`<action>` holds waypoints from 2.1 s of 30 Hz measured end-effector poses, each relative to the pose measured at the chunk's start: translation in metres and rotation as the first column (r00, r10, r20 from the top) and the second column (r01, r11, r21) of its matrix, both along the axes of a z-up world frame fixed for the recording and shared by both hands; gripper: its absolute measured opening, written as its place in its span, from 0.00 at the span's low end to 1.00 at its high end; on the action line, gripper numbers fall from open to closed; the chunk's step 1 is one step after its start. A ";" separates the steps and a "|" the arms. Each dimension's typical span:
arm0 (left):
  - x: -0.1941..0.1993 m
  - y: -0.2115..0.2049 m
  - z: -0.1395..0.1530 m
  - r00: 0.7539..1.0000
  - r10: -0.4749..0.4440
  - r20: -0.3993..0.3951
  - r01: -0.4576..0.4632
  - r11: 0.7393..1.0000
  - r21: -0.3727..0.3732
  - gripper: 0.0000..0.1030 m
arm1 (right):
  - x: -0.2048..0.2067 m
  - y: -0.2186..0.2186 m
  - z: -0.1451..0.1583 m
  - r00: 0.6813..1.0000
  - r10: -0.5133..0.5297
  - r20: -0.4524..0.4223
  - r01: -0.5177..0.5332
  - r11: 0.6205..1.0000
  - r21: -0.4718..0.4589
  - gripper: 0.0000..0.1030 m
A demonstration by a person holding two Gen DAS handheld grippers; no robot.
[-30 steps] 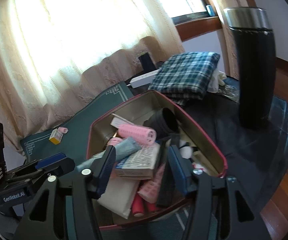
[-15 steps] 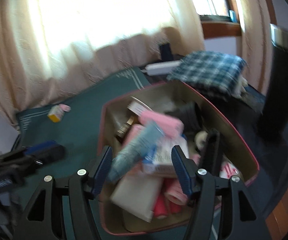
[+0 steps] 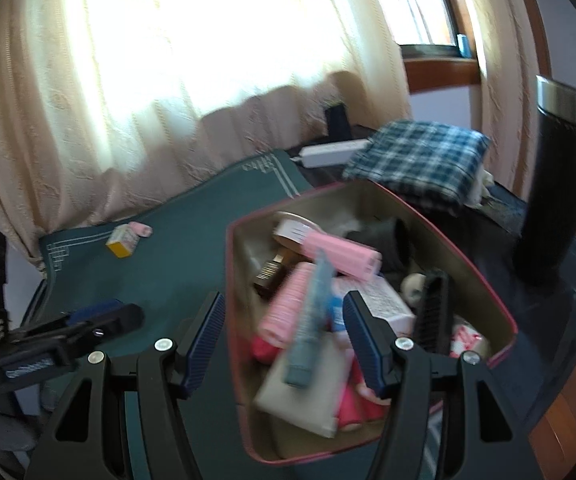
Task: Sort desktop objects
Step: 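Grasp the yellow-and-white box on the mat with the left gripper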
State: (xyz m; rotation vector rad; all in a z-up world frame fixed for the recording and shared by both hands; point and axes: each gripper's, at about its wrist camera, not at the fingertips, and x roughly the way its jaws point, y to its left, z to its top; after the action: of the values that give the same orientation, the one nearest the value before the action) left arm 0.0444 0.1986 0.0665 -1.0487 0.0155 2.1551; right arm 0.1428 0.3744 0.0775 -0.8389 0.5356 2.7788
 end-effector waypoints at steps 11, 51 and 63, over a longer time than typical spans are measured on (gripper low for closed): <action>-0.036 -0.061 -0.014 0.986 0.165 0.022 -0.164 0.986 -0.020 0.56 | -0.034 -0.071 0.000 0.983 0.182 -0.013 -0.181 0.982 0.043 0.71; -0.283 -0.113 -0.074 0.901 0.428 -0.068 -0.433 0.882 -0.187 0.64 | -0.117 -0.120 -0.078 0.912 0.367 0.181 -0.350 0.929 -0.121 0.71; -0.267 -0.131 -0.074 0.917 0.396 -0.049 -0.398 0.901 -0.172 0.44 | -0.134 -0.133 -0.076 0.918 0.313 0.244 -0.310 0.949 -0.051 0.71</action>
State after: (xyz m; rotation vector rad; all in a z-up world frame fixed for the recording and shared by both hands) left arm -0.2222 0.0675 -0.0073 -1.2245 0.0001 2.5677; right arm 0.0092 0.2409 0.0016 -1.3620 0.4023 2.8809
